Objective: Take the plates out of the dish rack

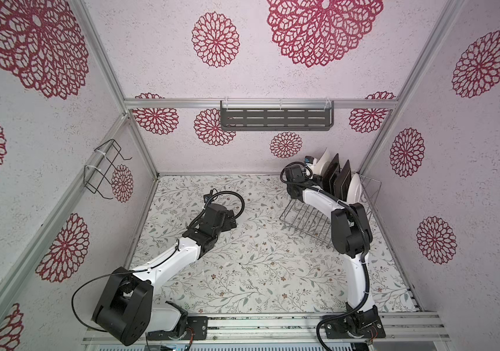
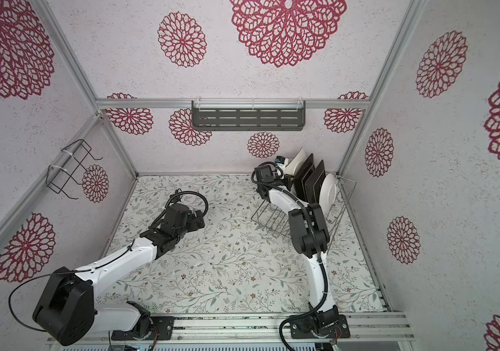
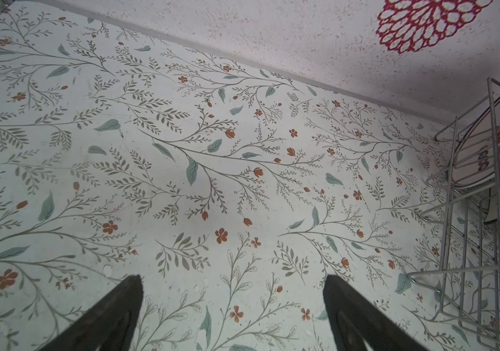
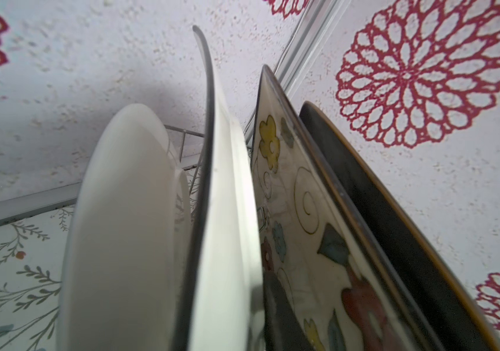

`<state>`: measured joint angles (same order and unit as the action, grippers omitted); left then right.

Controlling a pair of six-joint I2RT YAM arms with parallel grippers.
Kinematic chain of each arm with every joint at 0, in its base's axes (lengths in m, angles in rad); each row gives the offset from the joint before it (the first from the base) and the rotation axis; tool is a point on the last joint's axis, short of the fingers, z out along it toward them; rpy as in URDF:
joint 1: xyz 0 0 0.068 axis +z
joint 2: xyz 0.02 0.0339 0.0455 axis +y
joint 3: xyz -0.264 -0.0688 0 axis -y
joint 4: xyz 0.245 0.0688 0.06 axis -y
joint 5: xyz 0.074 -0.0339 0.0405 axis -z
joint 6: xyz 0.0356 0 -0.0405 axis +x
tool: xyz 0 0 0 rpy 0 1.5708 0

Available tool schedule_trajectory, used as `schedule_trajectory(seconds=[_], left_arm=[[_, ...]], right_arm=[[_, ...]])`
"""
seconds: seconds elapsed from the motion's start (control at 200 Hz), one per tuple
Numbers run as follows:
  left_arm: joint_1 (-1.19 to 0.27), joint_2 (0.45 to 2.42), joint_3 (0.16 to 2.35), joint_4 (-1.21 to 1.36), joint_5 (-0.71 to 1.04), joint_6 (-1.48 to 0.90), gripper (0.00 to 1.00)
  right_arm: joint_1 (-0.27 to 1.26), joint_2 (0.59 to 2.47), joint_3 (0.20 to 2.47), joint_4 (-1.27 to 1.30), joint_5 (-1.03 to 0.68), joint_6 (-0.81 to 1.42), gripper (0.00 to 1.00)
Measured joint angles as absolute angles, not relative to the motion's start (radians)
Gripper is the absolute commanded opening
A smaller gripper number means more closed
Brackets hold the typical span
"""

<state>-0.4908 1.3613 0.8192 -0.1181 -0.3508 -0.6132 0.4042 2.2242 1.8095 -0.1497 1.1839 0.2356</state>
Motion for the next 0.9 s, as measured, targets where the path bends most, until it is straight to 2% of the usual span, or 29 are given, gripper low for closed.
schedule_trajectory(seconds=[0.375, 0.455, 0.525, 0.901], left_arm=[[-0.491, 1.361, 0.819, -0.119, -0.353, -0.609, 0.97], [-0.491, 1.361, 0.819, -0.119, -0.353, -0.609, 0.97], [-0.491, 1.361, 0.819, -0.12, -0.353, -0.609, 0.97], [-0.491, 1.355, 0.82, -0.133, -0.355, -0.606, 0.97]], right_arm=[[0.403, 2.23, 1.808, -0.133, 1.207, 0.192, 0.13], [0.403, 2.23, 1.808, -0.133, 1.208, 0.188, 0.08], [0.403, 2.23, 1.808, -0.131, 1.209, 0.182, 0.0], [0.404, 2.23, 1.775, -0.047, 1.225, 0.118, 0.0]])
